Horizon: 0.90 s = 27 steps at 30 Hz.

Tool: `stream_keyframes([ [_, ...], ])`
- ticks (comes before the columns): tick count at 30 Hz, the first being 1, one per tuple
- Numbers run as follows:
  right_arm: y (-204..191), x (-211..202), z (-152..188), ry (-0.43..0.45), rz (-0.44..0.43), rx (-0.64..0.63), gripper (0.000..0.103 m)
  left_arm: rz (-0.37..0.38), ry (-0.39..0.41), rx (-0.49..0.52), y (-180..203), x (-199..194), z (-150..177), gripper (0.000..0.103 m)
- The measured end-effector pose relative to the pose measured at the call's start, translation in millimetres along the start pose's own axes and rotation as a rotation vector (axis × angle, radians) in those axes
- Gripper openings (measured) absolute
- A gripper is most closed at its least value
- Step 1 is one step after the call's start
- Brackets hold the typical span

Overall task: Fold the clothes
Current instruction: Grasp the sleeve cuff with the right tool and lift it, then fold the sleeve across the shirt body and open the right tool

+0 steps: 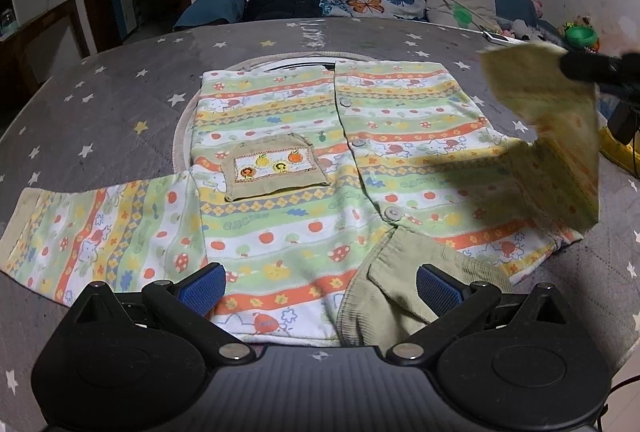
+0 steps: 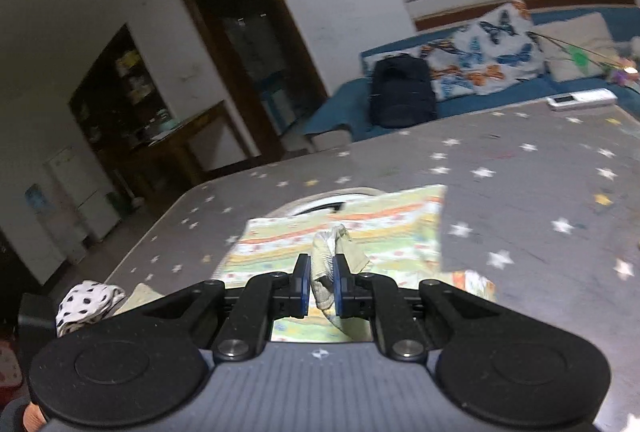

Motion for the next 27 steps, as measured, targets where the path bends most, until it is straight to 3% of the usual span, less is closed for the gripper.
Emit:
stream_keyframes([
  [6, -36.7, 33.7, 4.6, -0.031, -0.068, -0.019, 0.010, 0.006, 0.001, -0.024, -8.5, -0.4, 3.7, 0.103],
  [15, -77.6, 70.9, 29.3, -0.075, -0.099, -0.066, 0.010, 0.010, 0.000, -0.056, -21.3, 1.4, 6.6, 0.103],
  [23, -92.9, 98.0, 58.4, -0.156, -0.119, -0.081, 0.011, 0.008, -0.008, -0.068, -25.5, 3.2, 9.3, 0.103],
  [27, -97.4, 104.0, 72.5, -0.200, -0.143, -0.081, 0.017, 0.007, -0.009, -0.067, -26.0, 4.0, 9.5, 0.103],
])
Point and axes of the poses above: each gripper's, at about its wrist camera, not at the fingertips, and x roughly the way its jaws point, y to its right, z to its underside, the point moved 7 cm from there along x, roughly the way its jaws point, and after that the axes turned 4 degrees about y, right-handed, at the moved point
